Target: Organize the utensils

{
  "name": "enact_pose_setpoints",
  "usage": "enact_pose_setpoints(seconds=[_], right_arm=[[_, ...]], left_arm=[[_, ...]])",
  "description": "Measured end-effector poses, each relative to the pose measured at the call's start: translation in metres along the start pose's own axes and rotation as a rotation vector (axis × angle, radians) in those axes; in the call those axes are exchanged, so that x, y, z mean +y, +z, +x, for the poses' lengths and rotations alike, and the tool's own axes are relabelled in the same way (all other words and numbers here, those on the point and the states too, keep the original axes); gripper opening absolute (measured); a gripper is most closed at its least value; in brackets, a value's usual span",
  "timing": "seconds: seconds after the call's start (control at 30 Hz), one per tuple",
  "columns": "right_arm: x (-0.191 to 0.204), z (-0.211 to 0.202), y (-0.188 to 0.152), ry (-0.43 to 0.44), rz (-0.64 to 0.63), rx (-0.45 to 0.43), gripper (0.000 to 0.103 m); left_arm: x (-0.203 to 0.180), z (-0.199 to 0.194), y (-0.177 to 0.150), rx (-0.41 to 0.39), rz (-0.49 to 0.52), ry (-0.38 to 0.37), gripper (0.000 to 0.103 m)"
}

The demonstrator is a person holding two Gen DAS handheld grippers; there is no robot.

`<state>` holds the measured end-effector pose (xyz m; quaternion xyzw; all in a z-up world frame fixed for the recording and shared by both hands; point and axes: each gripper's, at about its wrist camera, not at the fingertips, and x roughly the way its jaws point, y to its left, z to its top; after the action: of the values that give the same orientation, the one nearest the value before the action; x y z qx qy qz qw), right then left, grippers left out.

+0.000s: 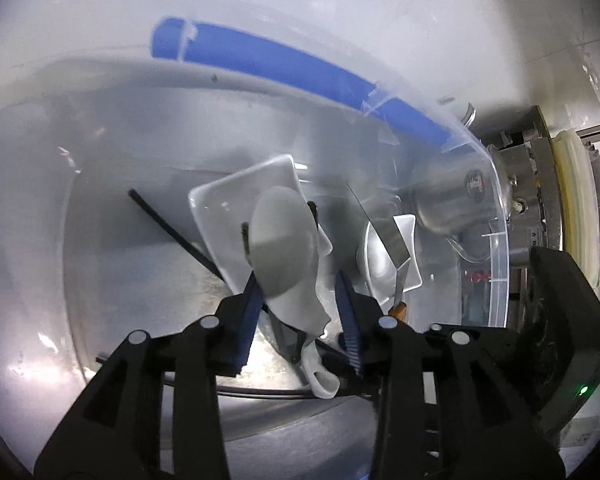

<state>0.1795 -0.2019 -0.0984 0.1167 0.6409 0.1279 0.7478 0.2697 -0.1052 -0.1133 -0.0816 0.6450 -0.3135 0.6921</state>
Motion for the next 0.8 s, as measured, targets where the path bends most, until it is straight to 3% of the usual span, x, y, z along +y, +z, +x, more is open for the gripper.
enact_pose_setpoints(seconds=[0.23, 0.37, 0.43, 0.5, 0.67, 0.8], right_arm=[[0.003, -0.030, -0.027, -0.022, -0.008, -0.107, 0.019], [0.020, -0.053, -0.057, -0.128, -0.027, -0.182, 0.019], [0.030, -0.066, -0.073, -0.179, -0.042, -0.226, 0.019], [0.040, -0.079, -0.089, -0.209, -0.054, -0.277, 0.026], [0.062, -0.112, -0.125, -0.302, -0.067, -0.414, 0.027], [0.065, -0.126, -0.148, -0.337, -0.058, -0.460, 0.027]], left_arm=[[0.010, -0.022, -0.007, -0.041, -0.026, 0.001, 0.035], [0.010, -0.046, -0.018, -0.106, -0.029, 0.045, 0.035], [-0.002, -0.068, -0.031, -0.171, 0.011, 0.080, 0.035], [-0.013, -0.089, -0.045, -0.232, 0.043, 0.119, 0.035], [-0.041, -0.140, -0.089, -0.414, 0.100, 0.250, 0.035], [-0.053, -0.166, -0.121, -0.506, 0.119, 0.303, 0.038]])
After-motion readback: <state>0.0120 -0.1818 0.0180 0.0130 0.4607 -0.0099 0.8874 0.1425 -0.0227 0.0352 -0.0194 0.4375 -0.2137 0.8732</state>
